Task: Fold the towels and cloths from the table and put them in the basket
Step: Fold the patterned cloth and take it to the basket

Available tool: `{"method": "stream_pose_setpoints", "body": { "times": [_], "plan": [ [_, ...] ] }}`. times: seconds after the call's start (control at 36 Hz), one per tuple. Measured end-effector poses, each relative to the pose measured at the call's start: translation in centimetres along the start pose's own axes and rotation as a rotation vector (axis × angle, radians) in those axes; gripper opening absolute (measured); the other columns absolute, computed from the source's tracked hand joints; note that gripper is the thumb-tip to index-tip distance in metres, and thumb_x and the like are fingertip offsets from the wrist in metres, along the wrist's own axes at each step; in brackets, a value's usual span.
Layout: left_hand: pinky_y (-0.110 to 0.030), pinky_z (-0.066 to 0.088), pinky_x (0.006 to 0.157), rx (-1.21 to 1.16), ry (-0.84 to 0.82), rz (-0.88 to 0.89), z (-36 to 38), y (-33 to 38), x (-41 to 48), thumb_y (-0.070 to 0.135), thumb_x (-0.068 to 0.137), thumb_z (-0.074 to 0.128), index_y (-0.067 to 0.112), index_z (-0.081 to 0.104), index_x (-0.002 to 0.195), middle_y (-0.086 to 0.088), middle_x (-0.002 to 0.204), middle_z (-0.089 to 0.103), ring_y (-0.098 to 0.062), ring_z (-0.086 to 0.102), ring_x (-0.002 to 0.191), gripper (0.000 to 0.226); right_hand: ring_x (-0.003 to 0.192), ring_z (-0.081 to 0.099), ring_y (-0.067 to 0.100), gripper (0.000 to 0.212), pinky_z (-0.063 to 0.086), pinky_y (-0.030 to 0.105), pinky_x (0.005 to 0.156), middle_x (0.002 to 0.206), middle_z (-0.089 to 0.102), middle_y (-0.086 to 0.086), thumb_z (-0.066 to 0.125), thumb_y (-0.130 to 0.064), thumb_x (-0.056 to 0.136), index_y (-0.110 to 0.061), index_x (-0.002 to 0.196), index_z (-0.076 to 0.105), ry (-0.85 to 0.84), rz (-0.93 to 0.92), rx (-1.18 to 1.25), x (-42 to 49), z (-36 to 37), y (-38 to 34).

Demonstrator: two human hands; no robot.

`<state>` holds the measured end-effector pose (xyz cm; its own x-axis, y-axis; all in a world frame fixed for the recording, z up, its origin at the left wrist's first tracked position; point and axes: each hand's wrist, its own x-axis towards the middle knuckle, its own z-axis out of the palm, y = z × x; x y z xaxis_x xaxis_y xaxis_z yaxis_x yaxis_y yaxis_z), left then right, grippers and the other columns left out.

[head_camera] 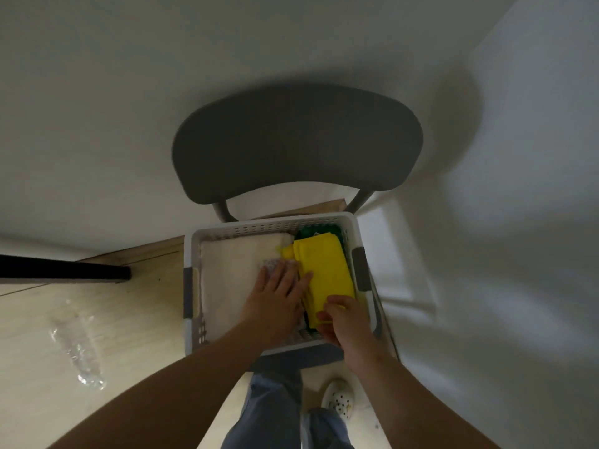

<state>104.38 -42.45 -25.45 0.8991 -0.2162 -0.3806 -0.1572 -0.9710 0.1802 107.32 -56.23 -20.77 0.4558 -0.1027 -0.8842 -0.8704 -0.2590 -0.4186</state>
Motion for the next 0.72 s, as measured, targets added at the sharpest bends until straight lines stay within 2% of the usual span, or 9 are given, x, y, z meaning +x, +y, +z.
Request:
{"method": "stream_pose_setpoints", "body": {
  "times": [0.06,0.19,0.22,0.31,0.39,0.42,0.47,0.5,0.72],
  "plan": [
    [-0.054,0.048,0.088,0.025,-0.111,0.024,0.8,0.0,0.0,0.043,0.080,0.031,0.019,0.037,0.133,-0.014,0.127,0.060,-0.035,0.059,0.114,0.058,0.057,0.052,0.019,0.015,0.042,0.024,0.048,0.077,0.058,0.009,0.042,-0.009,0.096,-0.018,0.097,0.053,0.005,0.003,0.016,0.1,-0.1,0.1],
    [-0.056,0.046,0.089,0.062,-0.168,-0.006,1.3,0.2,0.3,0.043,0.078,0.031,0.017,0.058,0.127,-0.017,0.126,0.059,-0.039,0.057,0.114,0.061,0.053,0.049,0.018,0.019,0.038,0.021,0.043,0.076,0.056,0.010,0.042,-0.004,0.094,-0.021,0.089,0.051,0.010,0.007,0.031,0.2,0.0,0.5],
    [-0.057,0.042,0.094,0.074,-0.118,0.005,0.9,0.5,0.4,0.043,0.082,0.032,0.018,0.053,0.132,-0.019,0.133,0.054,-0.040,0.052,0.120,0.060,0.053,0.049,0.018,0.020,0.039,0.021,0.044,0.077,0.056,0.010,0.043,-0.004,0.093,-0.022,0.087,0.051,0.012,-0.001,0.031,0.1,0.0,0.5],
    [-0.056,0.013,0.112,0.096,-0.101,-0.003,0.1,0.6,0.3,0.043,0.095,0.033,0.022,0.016,0.149,-0.015,0.155,0.010,-0.041,0.015,0.141,0.060,0.056,0.051,0.018,0.021,0.040,0.023,0.047,0.078,0.057,0.008,0.044,-0.007,0.094,-0.025,0.084,0.051,0.012,-0.036,0.031,-0.3,-0.2,0.6],
    [-0.055,0.041,0.097,0.013,-0.111,-0.066,-1.7,1.4,-0.7,0.042,0.080,0.045,0.020,0.051,0.134,-0.017,0.139,0.048,-0.040,0.047,0.125,0.059,0.058,0.052,0.017,0.015,0.042,0.023,0.051,0.079,0.058,0.006,0.044,-0.010,0.095,-0.022,0.094,0.052,-0.003,-0.100,0.029,-1.6,-0.7,0.5],
    [-0.052,0.039,0.101,-0.017,-0.084,-0.083,-2.0,1.6,-1.1,0.040,0.082,0.047,0.021,0.048,0.137,-0.015,0.143,0.044,-0.037,0.043,0.130,0.058,0.058,0.052,0.016,0.014,0.042,0.023,0.050,0.080,0.058,0.006,0.044,-0.010,0.095,-0.021,0.097,0.052,-0.010,-0.118,0.035,-2.2,-0.9,0.5],
    [-0.041,0.020,0.113,-0.054,-0.041,-0.118,-2.4,2.4,-2.4,0.038,0.092,0.043,0.022,0.022,0.148,-0.007,0.156,0.015,-0.027,0.016,0.144,0.061,0.058,0.052,0.016,0.015,0.040,0.021,0.048,0.083,0.058,0.007,0.043,-0.009,0.095,-0.020,0.099,0.052,-0.029,-0.152,0.040,-3.5,-1.4,0.8],
    [-0.037,0.017,0.114,-0.121,-0.041,-0.186,-2.8,3.0,-3.1,0.036,0.095,0.041,0.023,0.017,0.149,-0.003,0.157,0.010,-0.022,0.011,0.145,0.061,0.058,0.051,0.016,0.015,0.040,0.021,0.049,0.085,0.058,0.008,0.043,-0.009,0.095,-0.019,0.101,0.052,-0.039,-0.171,0.038,-4.2,-1.6,1.0],
    [-0.033,0.040,0.093,-0.689,0.310,-0.445,-4.6,10.5,-12.5,0.018,0.096,0.045,0.013,0.052,0.128,-0.008,0.127,0.056,-0.026,0.051,0.116,0.032,0.059,0.053,0.013,0.015,0.044,0.022,0.054,0.081,0.058,0.003,0.041,-0.011,0.096,-0.017,0.106,0.051,-0.109,-0.336,-0.005,-11.8,-5.0,7.1]
  ]
}}
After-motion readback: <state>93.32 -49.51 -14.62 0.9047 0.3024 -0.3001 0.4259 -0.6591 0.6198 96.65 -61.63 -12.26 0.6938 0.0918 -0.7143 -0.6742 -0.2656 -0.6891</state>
